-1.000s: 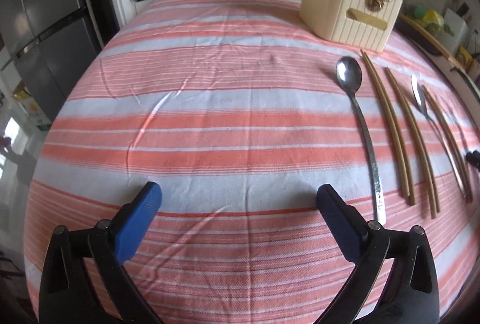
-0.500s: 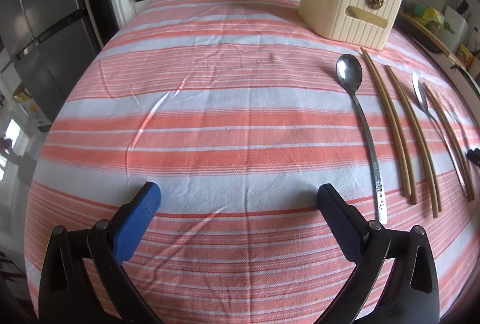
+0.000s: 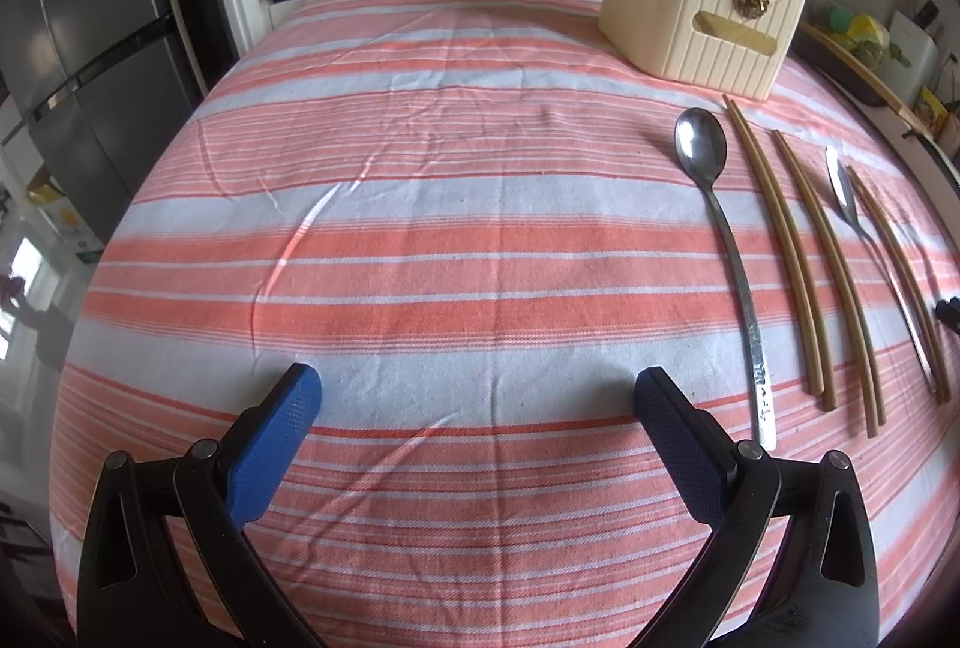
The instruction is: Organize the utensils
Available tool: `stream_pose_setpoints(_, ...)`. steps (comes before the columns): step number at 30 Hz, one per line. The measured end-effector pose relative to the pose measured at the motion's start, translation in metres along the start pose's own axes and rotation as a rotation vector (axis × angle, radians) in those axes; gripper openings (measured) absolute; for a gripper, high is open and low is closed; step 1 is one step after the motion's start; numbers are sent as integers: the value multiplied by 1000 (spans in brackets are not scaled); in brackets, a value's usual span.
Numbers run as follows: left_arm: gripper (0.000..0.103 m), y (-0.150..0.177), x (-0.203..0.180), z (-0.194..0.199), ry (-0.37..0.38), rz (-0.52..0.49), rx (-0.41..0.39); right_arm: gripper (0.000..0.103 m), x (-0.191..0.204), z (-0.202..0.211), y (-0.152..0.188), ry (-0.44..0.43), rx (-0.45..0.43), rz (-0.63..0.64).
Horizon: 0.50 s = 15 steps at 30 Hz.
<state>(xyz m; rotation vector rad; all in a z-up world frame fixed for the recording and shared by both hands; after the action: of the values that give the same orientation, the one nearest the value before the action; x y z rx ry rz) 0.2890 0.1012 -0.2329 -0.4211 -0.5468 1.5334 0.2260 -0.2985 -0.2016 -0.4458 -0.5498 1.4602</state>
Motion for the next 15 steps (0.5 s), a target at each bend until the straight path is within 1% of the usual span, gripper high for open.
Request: stream_pose_setpoints(15,103,0,0,0,0,1,0,65,0,0,0,-1,-1,0)
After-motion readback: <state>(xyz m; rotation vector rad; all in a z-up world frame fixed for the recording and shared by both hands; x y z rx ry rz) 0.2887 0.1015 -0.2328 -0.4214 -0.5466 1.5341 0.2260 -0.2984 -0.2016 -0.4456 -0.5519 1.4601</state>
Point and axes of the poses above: each gripper's, at about its wrist camera, not at the fingertips, and z roughly against the way its jaws point, x to its left, y to its underside, the point moved 1 cm from there along -z, roughly the way its jaws point, and after that the axes turned 6 degrees about -y, right-handed, at the moved point
